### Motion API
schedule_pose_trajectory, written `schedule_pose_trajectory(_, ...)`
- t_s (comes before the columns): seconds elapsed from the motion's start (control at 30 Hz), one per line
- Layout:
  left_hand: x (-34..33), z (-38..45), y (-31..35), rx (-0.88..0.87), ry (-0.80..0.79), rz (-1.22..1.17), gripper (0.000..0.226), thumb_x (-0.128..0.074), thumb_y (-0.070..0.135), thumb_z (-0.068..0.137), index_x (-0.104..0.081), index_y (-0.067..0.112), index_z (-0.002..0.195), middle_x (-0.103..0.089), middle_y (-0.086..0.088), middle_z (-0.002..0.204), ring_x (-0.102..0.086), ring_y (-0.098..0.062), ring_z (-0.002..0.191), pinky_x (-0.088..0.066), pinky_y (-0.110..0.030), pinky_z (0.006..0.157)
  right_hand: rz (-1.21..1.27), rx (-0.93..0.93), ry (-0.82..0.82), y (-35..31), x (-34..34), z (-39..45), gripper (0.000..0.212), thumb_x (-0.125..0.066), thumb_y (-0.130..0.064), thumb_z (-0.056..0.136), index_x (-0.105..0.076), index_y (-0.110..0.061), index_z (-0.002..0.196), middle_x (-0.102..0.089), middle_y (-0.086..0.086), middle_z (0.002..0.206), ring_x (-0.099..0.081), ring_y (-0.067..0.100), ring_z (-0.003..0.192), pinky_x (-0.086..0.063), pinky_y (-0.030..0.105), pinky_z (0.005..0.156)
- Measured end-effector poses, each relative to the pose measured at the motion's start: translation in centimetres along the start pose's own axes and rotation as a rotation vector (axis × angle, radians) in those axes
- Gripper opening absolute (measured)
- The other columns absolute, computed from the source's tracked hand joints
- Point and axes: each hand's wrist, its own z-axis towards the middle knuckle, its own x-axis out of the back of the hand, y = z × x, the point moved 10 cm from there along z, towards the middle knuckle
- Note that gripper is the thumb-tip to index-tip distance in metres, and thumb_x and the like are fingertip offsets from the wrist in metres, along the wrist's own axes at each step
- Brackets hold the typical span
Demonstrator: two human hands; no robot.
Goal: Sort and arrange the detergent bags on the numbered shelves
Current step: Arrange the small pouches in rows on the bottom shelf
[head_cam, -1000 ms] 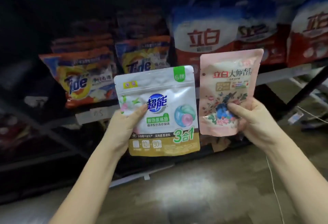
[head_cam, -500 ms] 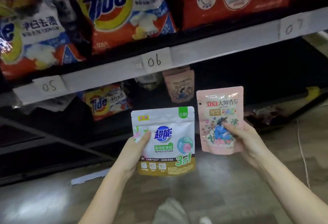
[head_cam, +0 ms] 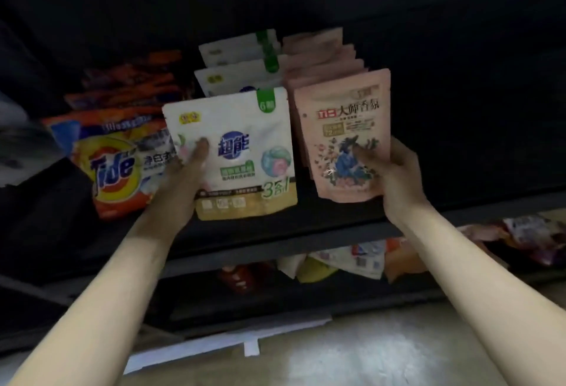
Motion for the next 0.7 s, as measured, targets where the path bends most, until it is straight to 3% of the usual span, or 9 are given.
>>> schedule_pose_trajectory(0.17, 0.2, 2.7, -2.0, -0.126, 0.051, 0.027, 0.031, -0.053, 0.036, 0.095, -0.052, 0.017, 0.119, -0.062, -0.001, 0.111, -0.064, -0.011, 0.079, -0.047, -0.010, 0.043, 0.020, 0.185, 0.002, 1.6, -0.5, 1.0, 0.017, -0.062, -0.006, 0.087, -0.067, -0.014, 0.101, -0.074, -0.004, 0.093, -0.070, 0.017, 0.090, -0.057, 0.028, 0.071)
schedule_pose_trajectory(0.23, 0.1, 3.1, -2.3, -0.164, 0.024, -0.030, 0.022, -0.053, 0.036, 0.095, -0.051, 0.023, 0.112, -0.064, 0.005, 0.100, -0.061, -0.004, 0.072, -0.048, -0.011, 0.044, 0.015, 0.230, -0.025, 1.7, -0.7, 1.2, 0.020, -0.061, -0.005, 0.087, -0.065, -0.015, 0.104, -0.074, -0.006, 0.092, -0.070, 0.015, 0.090, -0.057, 0.027, 0.070)
schedule_pose_trajectory(0.37, -0.1, 4.1, -1.4, -0.268, 0.015, -0.172, 0.009, -0.059, 0.028, 0.092, -0.060, 0.028, 0.101, -0.070, 0.012, 0.087, -0.070, -0.005, 0.079, -0.057, -0.025, 0.064, 0.029, 0.282, -0.050, 1.6, -0.8, 1.3, 0.028, -0.055, 0.003, 0.087, -0.060, -0.014, 0.108, -0.072, -0.004, 0.095, -0.070, 0.013, 0.087, -0.057, 0.025, 0.068)
schedule_pose_trajectory(0.47, -0.8, 4.3, 0.0, -0.349, 0.005, -0.158, 0.006, -0.060, 0.026, 0.092, -0.060, 0.032, 0.092, -0.069, 0.017, 0.075, -0.069, 0.001, 0.071, -0.055, -0.022, 0.061, 0.032, 0.289, -0.037, 1.6, -0.7, 1.0, 0.030, -0.055, 0.004, 0.086, -0.059, -0.013, 0.110, -0.070, -0.001, 0.101, -0.070, 0.012, 0.088, -0.057, 0.025, 0.070)
schedule_pose_trajectory(0.6, -2.1, 5.3, 1.1, -0.399, -0.056, -0.140, 0.009, -0.059, 0.025, 0.092, -0.063, 0.027, 0.100, -0.070, 0.008, 0.090, -0.070, -0.003, 0.079, -0.057, -0.023, 0.063, 0.027, 0.306, -0.064, 1.2, -1.0, 0.7, 0.028, -0.058, 0.004, 0.084, -0.063, -0.015, 0.102, -0.072, -0.002, 0.099, -0.069, 0.012, 0.092, -0.056, 0.023, 0.071)
schedule_pose_trajectory(0.7, -2.8, 6.1, 0.7, -0.398, -0.049, -0.143, 0.025, -0.061, 0.025, 0.091, -0.062, 0.018, 0.115, -0.069, 0.003, 0.100, -0.069, -0.003, 0.080, -0.055, -0.018, 0.060, 0.005, 0.285, -0.092, 1.4, -1.1, 1.2, 0.028, -0.059, 0.000, 0.085, -0.062, -0.020, 0.104, -0.071, -0.001, 0.104, -0.068, 0.014, 0.097, -0.055, 0.029, 0.079)
